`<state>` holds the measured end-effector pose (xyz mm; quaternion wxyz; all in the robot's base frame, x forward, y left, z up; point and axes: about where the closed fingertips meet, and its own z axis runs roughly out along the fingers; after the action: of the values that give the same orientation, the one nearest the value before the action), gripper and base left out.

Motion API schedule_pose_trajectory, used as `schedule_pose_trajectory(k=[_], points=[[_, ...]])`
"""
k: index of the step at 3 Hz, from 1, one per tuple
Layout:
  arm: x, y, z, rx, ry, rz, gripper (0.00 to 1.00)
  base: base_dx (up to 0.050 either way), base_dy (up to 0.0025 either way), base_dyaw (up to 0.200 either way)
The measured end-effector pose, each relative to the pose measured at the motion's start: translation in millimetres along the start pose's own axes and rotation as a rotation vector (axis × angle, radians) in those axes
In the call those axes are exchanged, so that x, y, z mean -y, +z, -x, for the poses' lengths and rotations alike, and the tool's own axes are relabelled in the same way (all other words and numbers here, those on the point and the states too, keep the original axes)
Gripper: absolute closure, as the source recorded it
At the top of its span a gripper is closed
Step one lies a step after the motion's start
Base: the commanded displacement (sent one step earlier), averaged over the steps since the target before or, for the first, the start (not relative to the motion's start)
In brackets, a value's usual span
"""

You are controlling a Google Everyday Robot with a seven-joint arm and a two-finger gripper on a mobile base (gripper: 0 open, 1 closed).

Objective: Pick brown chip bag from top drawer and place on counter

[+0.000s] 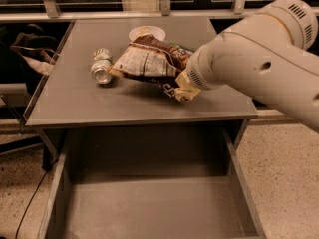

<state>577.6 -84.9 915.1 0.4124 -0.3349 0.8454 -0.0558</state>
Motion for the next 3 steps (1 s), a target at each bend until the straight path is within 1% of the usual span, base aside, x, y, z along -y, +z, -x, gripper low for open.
schedule_pose_trajectory(k=[3], points=[[0.2,-0.4,0.2,0.001,0.001,-0.001,0.28,0.000,0.00000,0.000]])
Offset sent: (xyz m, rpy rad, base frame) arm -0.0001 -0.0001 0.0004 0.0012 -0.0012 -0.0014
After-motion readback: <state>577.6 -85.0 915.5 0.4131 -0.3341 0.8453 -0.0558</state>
